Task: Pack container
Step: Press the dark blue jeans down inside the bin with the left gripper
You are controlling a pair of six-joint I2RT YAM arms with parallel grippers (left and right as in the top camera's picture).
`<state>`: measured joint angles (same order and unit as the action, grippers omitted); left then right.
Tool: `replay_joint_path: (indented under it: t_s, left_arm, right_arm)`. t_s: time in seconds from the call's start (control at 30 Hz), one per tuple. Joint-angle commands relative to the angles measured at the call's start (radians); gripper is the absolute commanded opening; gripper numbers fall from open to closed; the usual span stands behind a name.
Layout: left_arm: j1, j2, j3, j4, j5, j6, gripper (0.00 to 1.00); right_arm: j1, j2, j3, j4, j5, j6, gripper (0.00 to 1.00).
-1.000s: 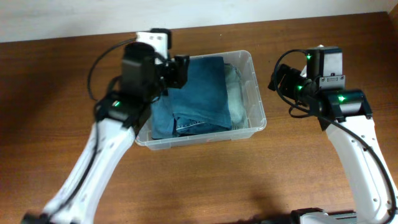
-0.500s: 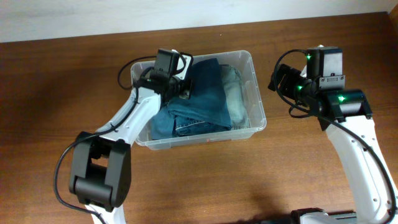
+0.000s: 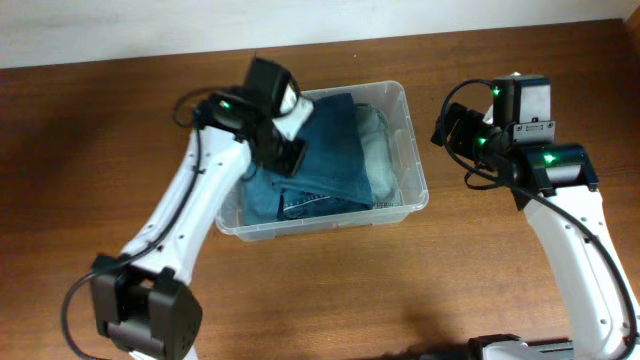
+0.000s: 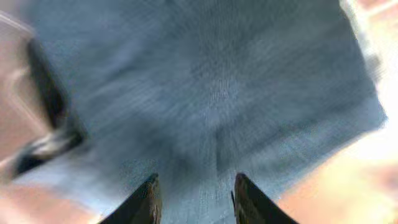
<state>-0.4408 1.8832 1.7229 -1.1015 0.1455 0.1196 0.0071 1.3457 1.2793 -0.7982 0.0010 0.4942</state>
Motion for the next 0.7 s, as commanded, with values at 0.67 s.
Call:
replay_joint_path:
  t_s: [0.67]
  left_arm:
    - [0.068,0.093,0.977,-0.336,-0.404,-0.075,0.67]
  right_arm:
    - [-0.008,-0.008,0.019,0.002,0.015,-0.005,0.98]
